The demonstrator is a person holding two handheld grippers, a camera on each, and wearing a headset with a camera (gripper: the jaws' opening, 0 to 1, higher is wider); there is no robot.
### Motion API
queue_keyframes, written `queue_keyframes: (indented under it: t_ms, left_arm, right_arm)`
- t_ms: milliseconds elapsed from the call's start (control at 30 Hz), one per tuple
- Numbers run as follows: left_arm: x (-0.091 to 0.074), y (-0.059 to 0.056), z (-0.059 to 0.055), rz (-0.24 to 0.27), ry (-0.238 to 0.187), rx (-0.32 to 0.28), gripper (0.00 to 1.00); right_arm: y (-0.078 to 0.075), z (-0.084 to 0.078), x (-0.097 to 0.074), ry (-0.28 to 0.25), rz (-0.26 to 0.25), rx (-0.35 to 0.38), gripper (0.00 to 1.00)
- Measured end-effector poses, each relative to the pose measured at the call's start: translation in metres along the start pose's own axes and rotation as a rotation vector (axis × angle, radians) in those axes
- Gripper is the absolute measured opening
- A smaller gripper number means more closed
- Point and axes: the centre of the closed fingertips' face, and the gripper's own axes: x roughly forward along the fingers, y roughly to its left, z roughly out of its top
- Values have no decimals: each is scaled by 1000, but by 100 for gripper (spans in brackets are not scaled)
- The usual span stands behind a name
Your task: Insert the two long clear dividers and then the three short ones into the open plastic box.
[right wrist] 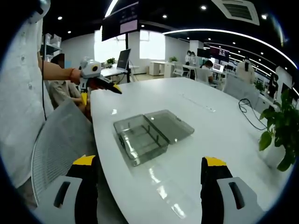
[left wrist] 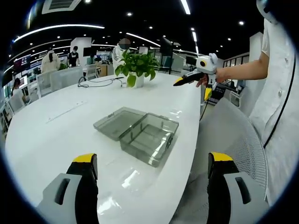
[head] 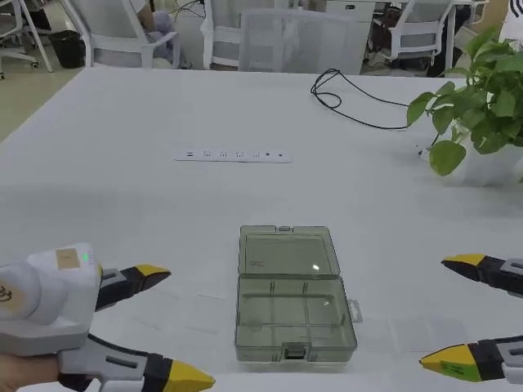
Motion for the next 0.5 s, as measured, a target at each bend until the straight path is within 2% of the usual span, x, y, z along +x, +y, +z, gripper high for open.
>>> queue_keyframes:
  t_ms: [500]
  left_arm:
    - [2, 1, -2, -3, 2, -4, 100]
  right_arm:
    - [1, -1, 2, 2, 3, 4, 92]
